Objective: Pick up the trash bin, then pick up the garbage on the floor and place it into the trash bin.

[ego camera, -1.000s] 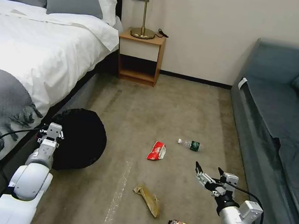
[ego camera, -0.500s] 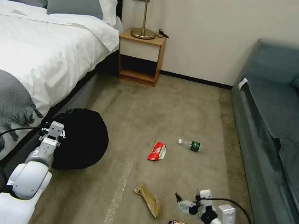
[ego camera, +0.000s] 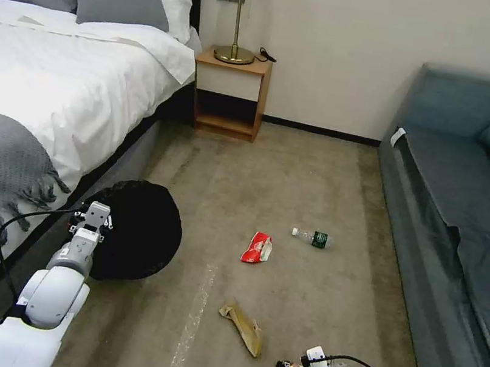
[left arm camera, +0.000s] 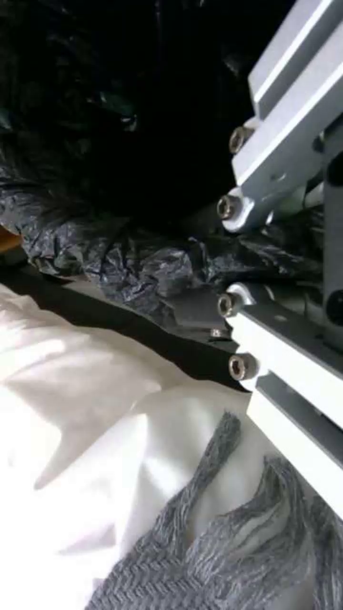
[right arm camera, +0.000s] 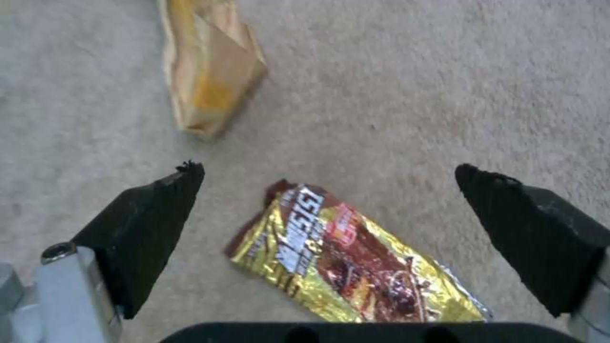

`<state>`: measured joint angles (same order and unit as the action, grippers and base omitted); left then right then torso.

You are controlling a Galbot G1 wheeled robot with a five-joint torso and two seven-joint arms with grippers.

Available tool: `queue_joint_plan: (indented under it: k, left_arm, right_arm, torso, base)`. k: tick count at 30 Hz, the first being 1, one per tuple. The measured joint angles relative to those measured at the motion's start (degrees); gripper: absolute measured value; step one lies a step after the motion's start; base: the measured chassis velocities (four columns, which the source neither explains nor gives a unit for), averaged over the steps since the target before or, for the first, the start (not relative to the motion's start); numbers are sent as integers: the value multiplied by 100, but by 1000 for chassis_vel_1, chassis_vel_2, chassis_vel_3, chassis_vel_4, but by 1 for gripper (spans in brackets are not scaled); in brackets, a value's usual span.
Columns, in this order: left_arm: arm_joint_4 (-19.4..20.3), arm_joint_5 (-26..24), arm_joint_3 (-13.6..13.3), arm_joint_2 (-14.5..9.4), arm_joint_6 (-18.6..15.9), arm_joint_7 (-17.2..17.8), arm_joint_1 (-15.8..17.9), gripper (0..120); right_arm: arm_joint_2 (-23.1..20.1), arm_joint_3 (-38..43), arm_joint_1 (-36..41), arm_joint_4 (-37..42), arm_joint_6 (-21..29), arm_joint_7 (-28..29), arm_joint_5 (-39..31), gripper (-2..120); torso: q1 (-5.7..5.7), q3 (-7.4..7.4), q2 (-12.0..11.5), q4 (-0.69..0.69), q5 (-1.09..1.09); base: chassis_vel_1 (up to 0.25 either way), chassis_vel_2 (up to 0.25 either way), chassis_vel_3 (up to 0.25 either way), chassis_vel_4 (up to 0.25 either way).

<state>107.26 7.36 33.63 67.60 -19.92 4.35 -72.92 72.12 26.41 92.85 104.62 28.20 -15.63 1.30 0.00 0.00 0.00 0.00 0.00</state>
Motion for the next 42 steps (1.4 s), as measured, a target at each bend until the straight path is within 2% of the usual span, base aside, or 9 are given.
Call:
queue_joint_plan:
  k: [17,31,37,40,42]
  left_arm:
    - [10,93,-80,57,63,-51,-60,4]
    - [-36,98,-193,66,72,-51,69,4]
    - [-54,93,-206,69,76,-49,99,4]
    - [-77,100,-237,101,87,-47,97,4]
    - [-79,103,-239,106,91,-47,94,4]
  right_arm:
    - [100,85,-223,-875,-259,10,584,100]
    - [187,162,-488,-1550,-426,-6,844,100]
    - [211,245,-546,-1658,-449,-22,847,92]
    - [205,276,-559,-1733,-488,-96,892,77]
    - [204,278,-561,-1744,-499,-107,905,74]
  torso:
    - [0,0,0,0,1]
    - [0,0,0,0,1]
    - [0,0,0,0,0]
    - [0,0,0,0,0]
    - [0,0,0,0,0]
  base:
    - [0,0,0,0]
    - [0,0,0,0]
    - [0,0,0,0]
    - [0,0,0,0]
    - [0,0,0,0]
